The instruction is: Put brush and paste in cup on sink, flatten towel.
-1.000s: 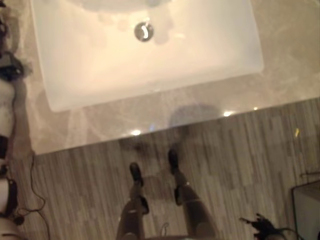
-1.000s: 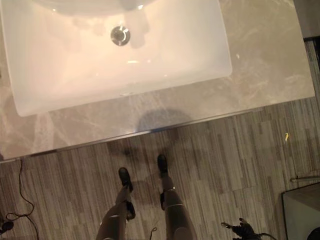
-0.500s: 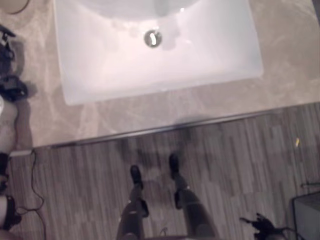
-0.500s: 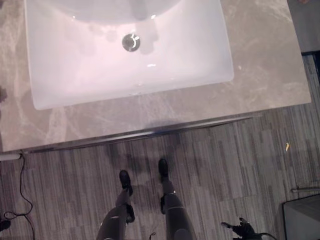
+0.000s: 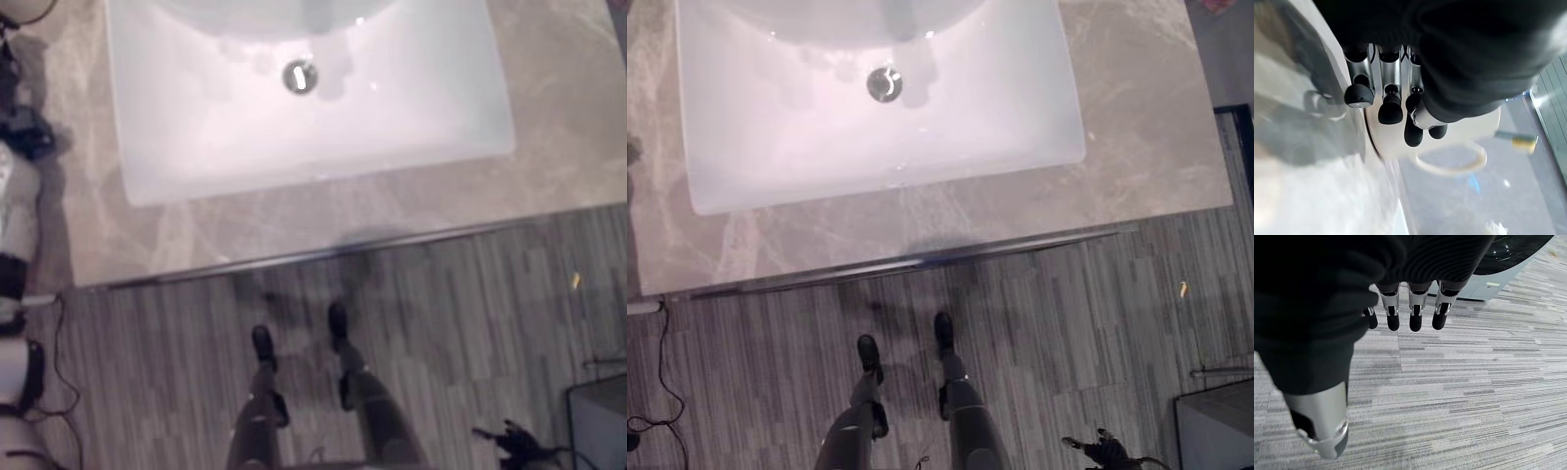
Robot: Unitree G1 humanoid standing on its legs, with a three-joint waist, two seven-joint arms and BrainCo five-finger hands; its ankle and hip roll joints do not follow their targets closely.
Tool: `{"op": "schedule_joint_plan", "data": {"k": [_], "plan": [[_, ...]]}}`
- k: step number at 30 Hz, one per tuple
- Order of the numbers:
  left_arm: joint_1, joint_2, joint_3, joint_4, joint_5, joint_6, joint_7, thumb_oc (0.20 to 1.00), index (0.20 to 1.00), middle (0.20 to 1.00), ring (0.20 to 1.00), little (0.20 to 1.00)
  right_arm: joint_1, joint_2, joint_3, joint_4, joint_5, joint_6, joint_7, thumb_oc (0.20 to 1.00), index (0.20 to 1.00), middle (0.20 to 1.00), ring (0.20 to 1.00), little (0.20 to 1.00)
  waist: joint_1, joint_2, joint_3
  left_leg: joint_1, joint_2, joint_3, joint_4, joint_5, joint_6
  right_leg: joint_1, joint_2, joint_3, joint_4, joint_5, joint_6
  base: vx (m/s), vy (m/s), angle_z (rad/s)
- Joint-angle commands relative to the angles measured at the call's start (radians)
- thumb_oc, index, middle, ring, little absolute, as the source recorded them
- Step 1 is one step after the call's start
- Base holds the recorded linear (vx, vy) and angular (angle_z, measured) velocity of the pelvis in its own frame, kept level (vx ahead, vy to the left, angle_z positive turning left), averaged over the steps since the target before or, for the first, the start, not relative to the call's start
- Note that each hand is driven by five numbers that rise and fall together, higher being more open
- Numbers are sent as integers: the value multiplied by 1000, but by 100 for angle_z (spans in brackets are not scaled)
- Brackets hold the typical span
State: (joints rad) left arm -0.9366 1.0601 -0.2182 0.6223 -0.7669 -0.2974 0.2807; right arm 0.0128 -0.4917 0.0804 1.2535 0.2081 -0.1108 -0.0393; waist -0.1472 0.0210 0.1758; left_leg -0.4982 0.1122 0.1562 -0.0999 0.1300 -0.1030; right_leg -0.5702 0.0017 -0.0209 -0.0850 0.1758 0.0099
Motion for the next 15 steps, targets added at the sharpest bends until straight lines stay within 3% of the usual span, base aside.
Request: {"op": "schedule_joint_plan", "data": {"k": [1, 11, 15], "plan": [[-77, 23, 0, 64, 16, -33, 26, 200, 200, 200, 200, 200, 35, -69, 4, 45, 49, 9, -11, 1000, 1000, 1000, 1000, 1000, -6, -17, -20, 86, -15, -21, 13, -57, -10, 31, -26, 5, -2, -51, 90, 0, 0, 0], [-222, 21, -87, 164, 12, -26, 40, 200, 200, 200, 200, 200, 63, -68, 9, 51, 61, 10, -3, 1000, 1000, 1000, 1000, 1000, -21, -28, -25, 70, -8, -19, 13, -48, -14, 11, -16, 15, -2, -48, 90, 12, -3, -1], [-205, 7, -80, 146, 6, -29, 36, 200, 200, 200, 200, 200, 61, -62, 8, 52, 63, 12, -6, 1000, 1000, 1000, 1000, 1000, -22, -30, -26, 68, -8, -21, 13, -51, -14, 9, -15, 18, -2, -50, 89, 0, 0, 0]]}}
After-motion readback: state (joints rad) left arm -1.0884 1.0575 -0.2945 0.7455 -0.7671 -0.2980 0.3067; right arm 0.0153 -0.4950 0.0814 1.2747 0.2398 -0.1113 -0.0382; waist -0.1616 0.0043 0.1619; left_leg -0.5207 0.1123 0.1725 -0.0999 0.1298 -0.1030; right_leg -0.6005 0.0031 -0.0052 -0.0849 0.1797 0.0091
